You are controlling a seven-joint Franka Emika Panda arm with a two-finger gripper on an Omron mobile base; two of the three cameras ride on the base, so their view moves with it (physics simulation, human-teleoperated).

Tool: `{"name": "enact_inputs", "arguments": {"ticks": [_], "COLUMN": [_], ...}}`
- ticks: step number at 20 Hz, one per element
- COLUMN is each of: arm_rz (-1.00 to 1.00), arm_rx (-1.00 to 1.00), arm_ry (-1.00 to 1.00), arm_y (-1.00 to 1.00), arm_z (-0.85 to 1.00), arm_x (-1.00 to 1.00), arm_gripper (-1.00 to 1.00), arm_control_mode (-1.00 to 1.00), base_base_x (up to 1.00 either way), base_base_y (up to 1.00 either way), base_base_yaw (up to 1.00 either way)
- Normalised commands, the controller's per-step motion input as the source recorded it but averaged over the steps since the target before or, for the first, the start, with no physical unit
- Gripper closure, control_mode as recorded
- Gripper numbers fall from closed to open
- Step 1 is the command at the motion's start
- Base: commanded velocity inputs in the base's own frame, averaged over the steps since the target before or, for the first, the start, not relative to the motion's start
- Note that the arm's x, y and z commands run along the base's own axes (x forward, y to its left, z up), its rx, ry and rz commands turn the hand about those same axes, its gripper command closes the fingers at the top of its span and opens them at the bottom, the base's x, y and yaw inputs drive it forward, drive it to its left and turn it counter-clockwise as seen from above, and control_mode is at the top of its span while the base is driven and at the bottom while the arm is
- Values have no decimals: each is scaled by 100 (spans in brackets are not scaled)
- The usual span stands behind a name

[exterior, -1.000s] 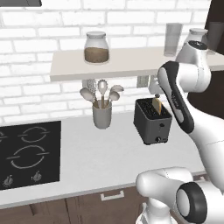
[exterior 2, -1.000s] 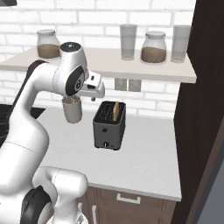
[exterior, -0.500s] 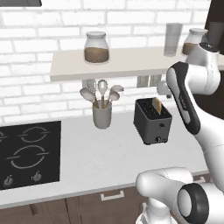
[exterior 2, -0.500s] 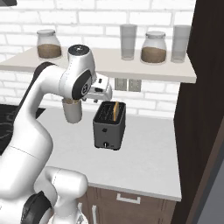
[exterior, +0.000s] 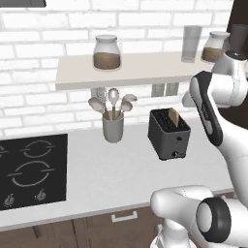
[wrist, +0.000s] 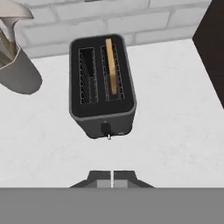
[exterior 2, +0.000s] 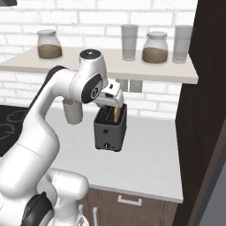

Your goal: Start the toaster. Once the lever pops up, take the bread to the plate on the dining counter.

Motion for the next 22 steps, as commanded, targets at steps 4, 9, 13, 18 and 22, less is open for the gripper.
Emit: {"name": "enact_inputs", "arguments": {"ticks": [4, 9, 13, 18, 22], "arm_rz": [-5, 0, 0, -1, 0], "arm_rx": [-7, -4, 0, 1, 0], "arm_ry": [4, 1, -11, -4, 1], "arm_y": [-12, -16, 0, 0, 4], "arm_z": [-50, -48, -66, -34, -6], "arm_x": [10, 13, 3, 17, 34], "arm_gripper": [100, 100, 100, 100, 100], "arm_control_mode": [-100, -100, -100, -100, -100], "base_base_x": [0, 0, 0, 0, 0], "base_base_y": [0, 0, 0, 0, 0], "base_base_yaw": [0, 0, 0, 0, 0]}}
